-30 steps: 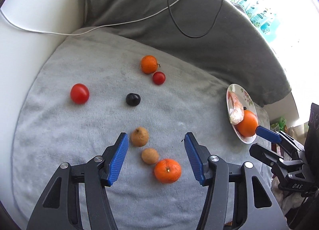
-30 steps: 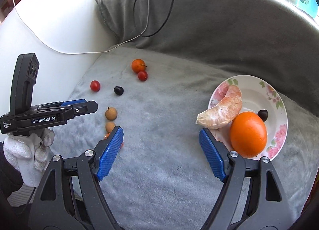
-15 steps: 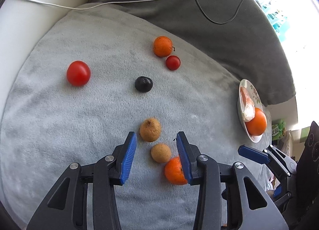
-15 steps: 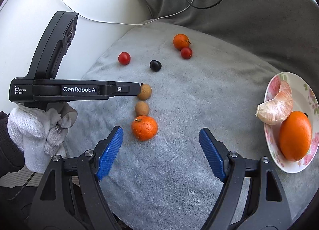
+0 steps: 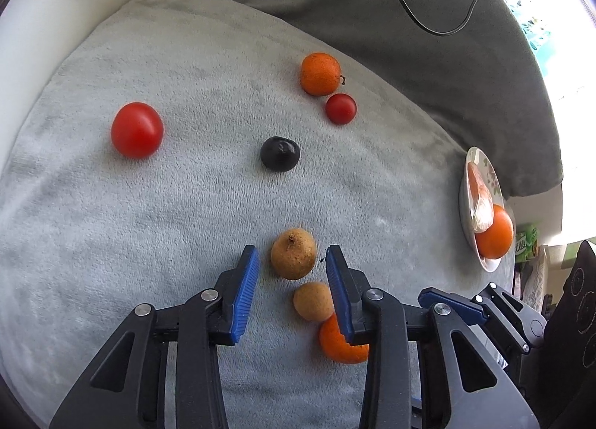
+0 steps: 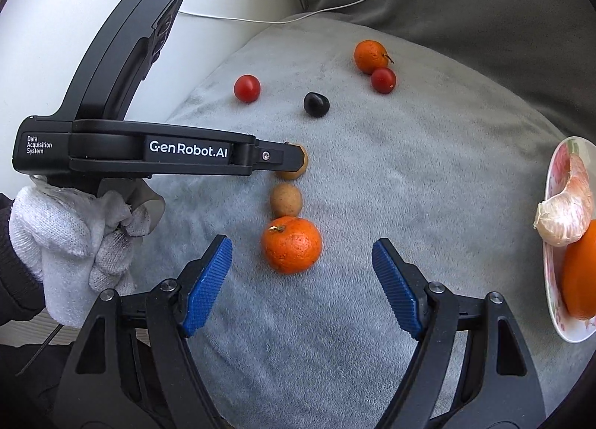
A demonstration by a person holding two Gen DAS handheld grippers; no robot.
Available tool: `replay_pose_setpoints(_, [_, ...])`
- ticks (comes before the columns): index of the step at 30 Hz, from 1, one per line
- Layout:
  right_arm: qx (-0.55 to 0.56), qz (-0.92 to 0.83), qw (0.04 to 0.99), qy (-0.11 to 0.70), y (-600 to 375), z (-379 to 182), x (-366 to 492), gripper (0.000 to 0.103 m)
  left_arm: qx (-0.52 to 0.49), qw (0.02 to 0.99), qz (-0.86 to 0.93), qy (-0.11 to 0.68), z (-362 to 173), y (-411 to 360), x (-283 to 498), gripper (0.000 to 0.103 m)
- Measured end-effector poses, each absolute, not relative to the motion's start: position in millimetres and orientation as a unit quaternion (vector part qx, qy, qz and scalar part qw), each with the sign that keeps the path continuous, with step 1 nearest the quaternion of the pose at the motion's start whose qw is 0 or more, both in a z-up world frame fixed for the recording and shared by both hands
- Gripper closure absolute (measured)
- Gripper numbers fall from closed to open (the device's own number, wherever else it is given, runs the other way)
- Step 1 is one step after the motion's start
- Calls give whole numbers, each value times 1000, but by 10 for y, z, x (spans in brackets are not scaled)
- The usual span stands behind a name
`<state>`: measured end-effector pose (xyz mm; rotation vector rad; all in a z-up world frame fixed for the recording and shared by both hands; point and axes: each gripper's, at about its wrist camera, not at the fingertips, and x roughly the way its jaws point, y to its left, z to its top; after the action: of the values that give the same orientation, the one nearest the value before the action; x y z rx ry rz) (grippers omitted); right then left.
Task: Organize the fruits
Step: 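Close the left gripper on the brown fruit while the right closes around the mandarin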
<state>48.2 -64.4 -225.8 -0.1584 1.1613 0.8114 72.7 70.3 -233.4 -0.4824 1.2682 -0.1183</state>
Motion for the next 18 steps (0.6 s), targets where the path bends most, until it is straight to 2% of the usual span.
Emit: replay_pose_setpoints(18, [-88, 369, 745, 549, -403, -2487, 603, 33, -208, 776, -57, 593, -2409, 669, 784, 75])
